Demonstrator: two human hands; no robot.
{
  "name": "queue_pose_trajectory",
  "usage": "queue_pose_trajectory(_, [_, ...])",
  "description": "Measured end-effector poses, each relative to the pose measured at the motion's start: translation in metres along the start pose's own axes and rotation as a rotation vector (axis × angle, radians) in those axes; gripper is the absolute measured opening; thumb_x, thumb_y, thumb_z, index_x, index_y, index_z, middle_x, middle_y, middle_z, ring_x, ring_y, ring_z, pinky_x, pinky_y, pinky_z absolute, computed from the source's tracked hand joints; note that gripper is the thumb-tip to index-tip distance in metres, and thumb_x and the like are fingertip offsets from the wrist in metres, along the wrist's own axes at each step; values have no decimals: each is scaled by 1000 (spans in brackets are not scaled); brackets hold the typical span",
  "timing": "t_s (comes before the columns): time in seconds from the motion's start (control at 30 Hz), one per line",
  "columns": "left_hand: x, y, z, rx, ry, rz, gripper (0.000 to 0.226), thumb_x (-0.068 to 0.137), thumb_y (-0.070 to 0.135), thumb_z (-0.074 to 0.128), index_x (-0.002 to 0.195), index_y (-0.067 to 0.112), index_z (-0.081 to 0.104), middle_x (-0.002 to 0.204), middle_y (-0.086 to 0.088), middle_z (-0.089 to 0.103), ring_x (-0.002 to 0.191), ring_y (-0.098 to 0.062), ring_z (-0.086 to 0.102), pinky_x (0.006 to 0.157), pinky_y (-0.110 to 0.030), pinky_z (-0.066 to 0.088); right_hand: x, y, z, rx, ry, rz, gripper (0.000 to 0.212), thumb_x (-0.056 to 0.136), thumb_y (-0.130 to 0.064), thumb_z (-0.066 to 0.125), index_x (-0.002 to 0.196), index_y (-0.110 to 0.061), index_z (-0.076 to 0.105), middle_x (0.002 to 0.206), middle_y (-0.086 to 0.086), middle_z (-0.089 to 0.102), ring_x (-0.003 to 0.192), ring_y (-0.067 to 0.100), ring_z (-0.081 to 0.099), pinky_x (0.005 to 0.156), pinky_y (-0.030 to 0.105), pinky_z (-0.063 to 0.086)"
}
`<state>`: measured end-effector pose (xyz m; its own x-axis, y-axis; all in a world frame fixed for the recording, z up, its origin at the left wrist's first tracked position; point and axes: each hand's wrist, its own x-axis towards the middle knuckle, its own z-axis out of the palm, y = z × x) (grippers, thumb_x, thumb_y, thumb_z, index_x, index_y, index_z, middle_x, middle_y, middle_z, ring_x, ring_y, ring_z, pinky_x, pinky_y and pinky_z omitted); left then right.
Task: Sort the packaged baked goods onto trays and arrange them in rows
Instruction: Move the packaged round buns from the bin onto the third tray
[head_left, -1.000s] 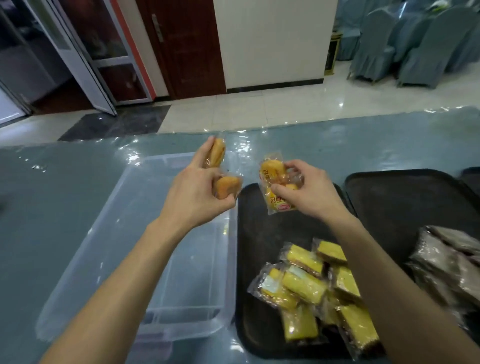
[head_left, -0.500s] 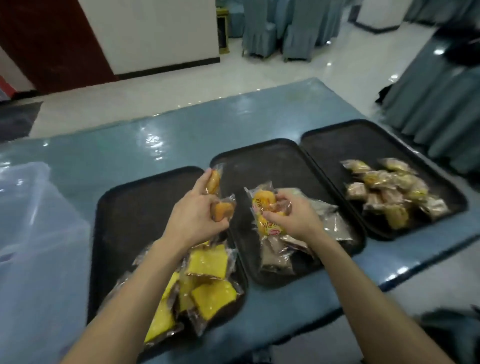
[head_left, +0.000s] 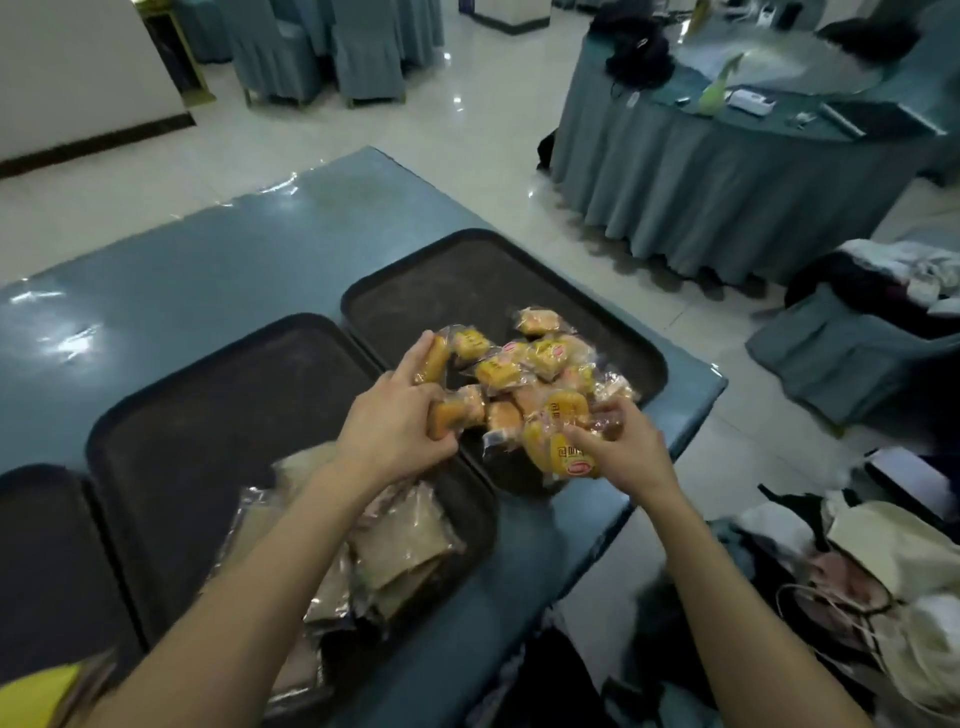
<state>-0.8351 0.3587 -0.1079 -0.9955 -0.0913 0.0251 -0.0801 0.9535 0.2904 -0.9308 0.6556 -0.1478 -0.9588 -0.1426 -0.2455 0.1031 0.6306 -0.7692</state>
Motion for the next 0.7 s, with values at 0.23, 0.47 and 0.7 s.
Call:
queue_pose_trajectory(0.23, [154,69,33,242,-45,18,47,87,61,75,120,28,74,183,7,-4,141,-31,51,81,-43,61,176,44,-63,194,-14,169,52,67,-63,92,100,-25,78,97,-5,82,94,17,79,89,50,67])
queue_pose_trajectory(0.47, [234,74,99,317,-317,2,75,102,55,56,168,35,29,183,-5,0,164,-44,18,116,-63,49,237,59,-42,-180,-23,-17,93,103,-61,61,172,-14,19,169,17,41,155,36,39,127,52,34])
queue_pose_trajectory(0.7, [226,84,119,239,-339,-81,99,93,93,6,173,37,20,184,-1,-9,169,-35,-8,133,-63,17,226,77,0,-491,-67,-364,65,113,-61,22,164,-27,45,174,0,37,167,24,17,135,55,11])
